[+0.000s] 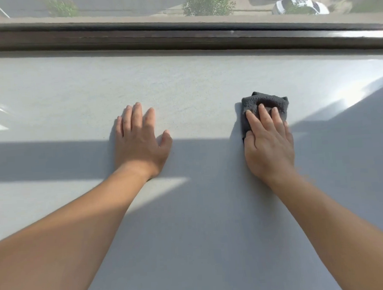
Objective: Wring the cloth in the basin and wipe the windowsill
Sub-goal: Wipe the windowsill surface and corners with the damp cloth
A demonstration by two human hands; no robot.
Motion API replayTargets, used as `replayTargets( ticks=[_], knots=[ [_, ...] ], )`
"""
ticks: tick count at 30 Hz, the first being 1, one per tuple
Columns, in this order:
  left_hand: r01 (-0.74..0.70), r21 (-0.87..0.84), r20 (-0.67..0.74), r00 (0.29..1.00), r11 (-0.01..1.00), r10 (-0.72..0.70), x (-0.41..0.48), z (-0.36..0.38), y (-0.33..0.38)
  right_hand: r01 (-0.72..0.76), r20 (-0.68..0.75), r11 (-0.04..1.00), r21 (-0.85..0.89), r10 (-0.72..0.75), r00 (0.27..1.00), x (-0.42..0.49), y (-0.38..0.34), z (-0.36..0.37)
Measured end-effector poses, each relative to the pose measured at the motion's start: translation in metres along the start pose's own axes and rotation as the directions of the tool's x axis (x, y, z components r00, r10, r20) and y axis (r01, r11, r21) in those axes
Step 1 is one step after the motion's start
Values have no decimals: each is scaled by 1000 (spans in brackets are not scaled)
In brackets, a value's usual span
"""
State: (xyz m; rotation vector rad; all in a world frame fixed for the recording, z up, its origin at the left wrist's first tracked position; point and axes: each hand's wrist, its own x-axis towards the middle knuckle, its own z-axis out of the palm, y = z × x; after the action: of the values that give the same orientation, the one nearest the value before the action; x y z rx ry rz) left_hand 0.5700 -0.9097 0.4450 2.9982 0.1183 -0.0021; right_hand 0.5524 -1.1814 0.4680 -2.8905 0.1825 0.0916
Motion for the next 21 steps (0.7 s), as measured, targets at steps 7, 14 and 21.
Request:
replayTargets(
  ticks=[7,14,21],
  knots=[
    [-10,-36,171,985,999,16,6,-13,-5,323,125,946,-11,-319,939,-70,-2,3],
    [-136,-165,79,985,977,150,-54,-32,22,119,47,993,-21,-118,992,-120,14,-7],
    [-254,-182,162,945,950,284,-174,-37,56,230,114,972,-49,-223,968,-158,56,-24]
  ],
)
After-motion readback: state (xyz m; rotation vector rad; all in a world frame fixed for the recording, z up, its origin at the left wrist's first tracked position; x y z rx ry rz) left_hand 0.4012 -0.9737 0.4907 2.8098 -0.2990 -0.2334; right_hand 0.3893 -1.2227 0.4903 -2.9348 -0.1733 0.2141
